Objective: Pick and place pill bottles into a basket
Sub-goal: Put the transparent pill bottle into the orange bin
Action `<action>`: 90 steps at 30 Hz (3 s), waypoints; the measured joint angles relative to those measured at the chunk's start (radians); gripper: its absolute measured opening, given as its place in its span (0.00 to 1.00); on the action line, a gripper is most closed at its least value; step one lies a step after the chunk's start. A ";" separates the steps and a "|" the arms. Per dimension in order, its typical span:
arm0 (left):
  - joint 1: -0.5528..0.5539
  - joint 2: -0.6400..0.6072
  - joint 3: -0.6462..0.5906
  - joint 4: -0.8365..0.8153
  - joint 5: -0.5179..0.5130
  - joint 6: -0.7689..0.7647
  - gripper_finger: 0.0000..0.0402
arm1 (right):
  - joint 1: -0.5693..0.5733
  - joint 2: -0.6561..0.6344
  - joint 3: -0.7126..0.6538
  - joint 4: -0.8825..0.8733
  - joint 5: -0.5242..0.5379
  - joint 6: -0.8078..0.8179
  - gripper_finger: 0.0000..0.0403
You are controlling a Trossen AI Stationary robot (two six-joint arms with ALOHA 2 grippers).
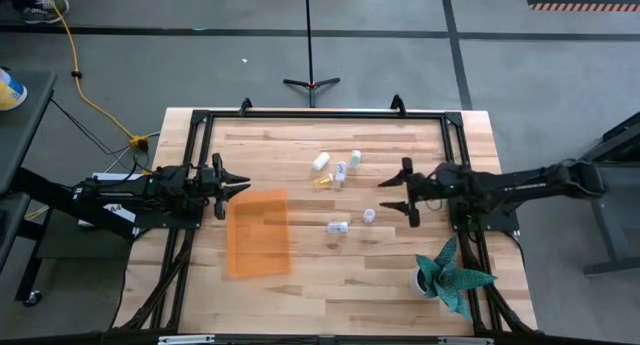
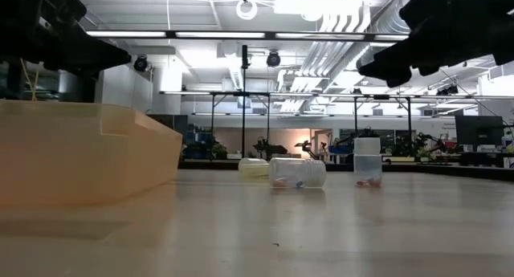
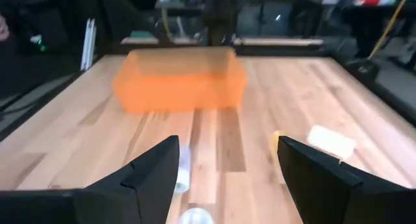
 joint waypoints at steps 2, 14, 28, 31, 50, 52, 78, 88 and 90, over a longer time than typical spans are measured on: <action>0.000 0.000 0.000 0.000 0.000 0.000 0.27 | 0.015 0.055 0.022 -0.001 -0.001 -0.001 0.62; 0.000 0.000 0.000 -0.015 0.000 -0.002 0.27 | 0.049 0.306 0.073 -0.008 0.022 0.005 0.62; 0.000 0.000 0.000 -0.014 0.000 -0.005 0.27 | 0.049 0.483 0.073 0.030 0.021 0.006 0.62; 0.000 0.000 0.000 -0.014 0.000 -0.005 0.27 | 0.049 0.518 0.073 0.062 0.021 0.002 0.62; 0.000 0.000 0.000 -0.015 0.000 -0.005 0.27 | 0.049 0.578 0.074 0.107 0.007 0.002 0.35; 0.000 0.000 0.000 -0.016 0.000 -0.005 0.27 | 0.049 0.578 0.074 0.118 0.007 0.005 0.31; 0.000 0.000 0.000 -0.023 -0.004 -0.005 0.27 | 0.013 1.003 0.789 0.201 -0.084 -0.170 0.32; 0.000 0.000 0.000 -0.056 -0.005 -0.010 0.27 | -0.007 1.246 1.172 -0.081 -0.193 -0.218 0.32; 0.000 0.000 0.000 -0.065 -0.006 -0.026 0.27 | -0.008 1.287 1.202 -0.086 -0.207 -0.218 0.32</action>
